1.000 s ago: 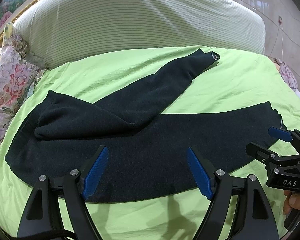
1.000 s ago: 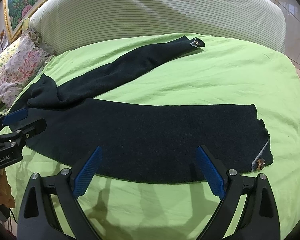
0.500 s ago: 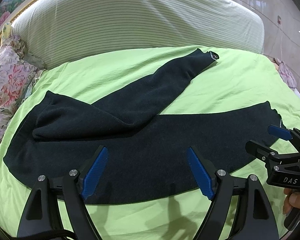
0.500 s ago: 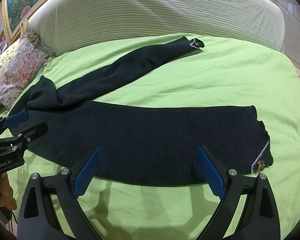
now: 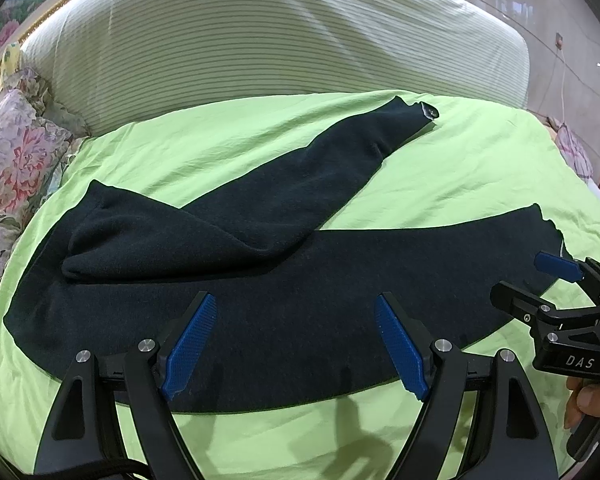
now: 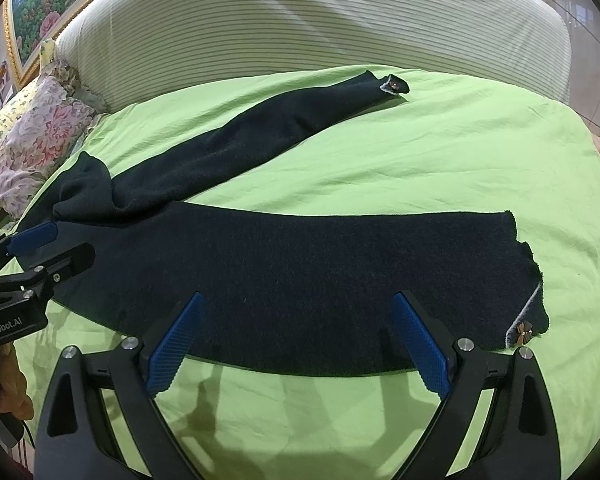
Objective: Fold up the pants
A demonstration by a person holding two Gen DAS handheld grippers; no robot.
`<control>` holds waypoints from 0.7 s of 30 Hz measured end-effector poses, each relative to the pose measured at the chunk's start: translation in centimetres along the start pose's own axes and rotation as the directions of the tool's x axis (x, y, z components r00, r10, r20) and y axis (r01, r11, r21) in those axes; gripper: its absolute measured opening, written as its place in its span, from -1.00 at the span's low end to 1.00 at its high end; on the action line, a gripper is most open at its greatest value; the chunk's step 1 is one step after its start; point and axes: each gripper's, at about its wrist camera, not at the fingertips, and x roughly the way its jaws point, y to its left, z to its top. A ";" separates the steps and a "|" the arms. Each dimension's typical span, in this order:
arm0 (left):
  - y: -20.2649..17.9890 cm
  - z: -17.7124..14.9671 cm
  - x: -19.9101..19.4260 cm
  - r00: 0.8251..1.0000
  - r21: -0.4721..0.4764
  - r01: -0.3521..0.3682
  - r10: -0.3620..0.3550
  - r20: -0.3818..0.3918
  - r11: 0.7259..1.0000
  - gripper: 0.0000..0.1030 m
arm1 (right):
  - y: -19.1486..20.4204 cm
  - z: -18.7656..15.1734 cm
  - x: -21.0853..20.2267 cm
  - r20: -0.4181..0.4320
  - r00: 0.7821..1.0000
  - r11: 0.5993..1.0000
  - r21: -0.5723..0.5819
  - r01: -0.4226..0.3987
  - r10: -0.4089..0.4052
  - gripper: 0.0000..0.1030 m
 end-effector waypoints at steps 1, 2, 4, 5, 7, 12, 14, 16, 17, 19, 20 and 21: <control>0.0 0.0 0.1 1.000 0.000 0.000 0.000 -0.001 1.000 0.59 | 0.0 0.0 0.0 0.001 1.000 1.000 0.000 0.000 0.000 0.84; 0.0 0.0 0.1 1.000 0.000 0.002 -0.002 -0.002 1.000 0.59 | 0.0 0.1 0.0 0.000 1.000 1.000 0.001 0.002 -0.002 0.84; 0.0 0.1 0.2 1.000 -0.001 0.005 -0.005 -0.006 1.000 0.59 | 0.0 0.1 0.0 0.001 1.000 1.000 0.001 0.003 -0.003 0.84; 0.0 0.1 0.2 1.000 0.000 0.004 -0.004 -0.006 1.000 0.59 | -0.1 0.1 0.0 0.000 1.000 1.000 0.002 0.003 -0.003 0.84; 0.0 0.2 0.3 1.000 0.004 0.004 -0.004 -0.006 1.000 0.59 | -0.1 0.2 0.0 0.001 1.000 1.000 0.005 0.005 -0.005 0.84; 0.1 0.4 0.6 1.000 0.007 0.007 -0.007 -0.008 1.000 0.59 | -0.5 0.5 0.1 0.001 1.000 1.000 0.014 0.004 -0.004 0.84; 0.1 0.5 0.7 1.000 0.008 0.012 -0.012 -0.013 1.000 0.59 | -0.4 0.6 0.2 0.001 1.000 1.000 0.014 0.004 -0.004 0.84; 0.1 0.6 0.9 1.000 0.009 0.018 -0.018 -0.017 1.000 0.59 | -0.5 0.7 0.3 0.002 1.000 1.000 0.014 0.006 -0.006 0.84; 0.1 0.6 1.0 1.000 0.012 0.019 -0.019 -0.018 1.000 0.59 | -0.5 0.7 0.3 0.002 1.000 1.000 0.014 0.005 -0.005 0.84; 0.0 0.8 1.2 1.000 0.022 0.022 -0.021 -0.022 1.000 0.60 | -0.6 0.8 0.4 0.003 1.000 1.000 0.019 0.005 -0.005 0.84; -0.1 1.0 1.3 1.000 0.028 0.022 -0.021 -0.023 0.999 0.60 | -0.7 0.9 0.4 0.004 1.000 1.000 0.023 0.004 -0.004 0.84; -0.2 1.2 1.5 0.999 0.038 0.022 -0.021 -0.025 0.999 0.60 | -0.9 1.0 0.4 0.004 1.000 1.000 0.029 0.002 -0.002 0.84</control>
